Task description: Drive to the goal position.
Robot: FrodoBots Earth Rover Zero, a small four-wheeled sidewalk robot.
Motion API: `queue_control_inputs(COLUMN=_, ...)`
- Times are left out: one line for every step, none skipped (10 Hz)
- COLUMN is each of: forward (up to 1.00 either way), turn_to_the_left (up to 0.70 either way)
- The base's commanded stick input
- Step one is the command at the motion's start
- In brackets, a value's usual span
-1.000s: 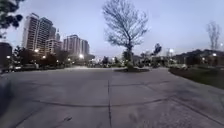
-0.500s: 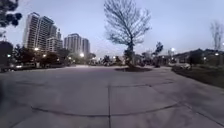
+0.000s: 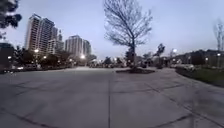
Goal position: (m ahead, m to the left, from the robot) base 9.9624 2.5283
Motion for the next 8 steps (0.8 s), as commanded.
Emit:
queue_control_inputs(forward=0.7, turn_to_the_left=0.28)
queue_control_inputs(forward=0.7, turn_to_the_left=0.22)
queue_control_inputs(forward=0.7, turn_to_the_left=0.16)
queue_control_inputs(forward=0.7, turn_to_the_left=0.1)
queue_control_inputs(forward=0.7, turn_to_the_left=0.05)
queue_control_inputs(forward=0.7, turn_to_the_left=0.0)
queue_control_inputs(forward=0.7, turn_to_the_left=0.0)
queue_control_inputs(forward=0.7, turn_to_the_left=0.0)
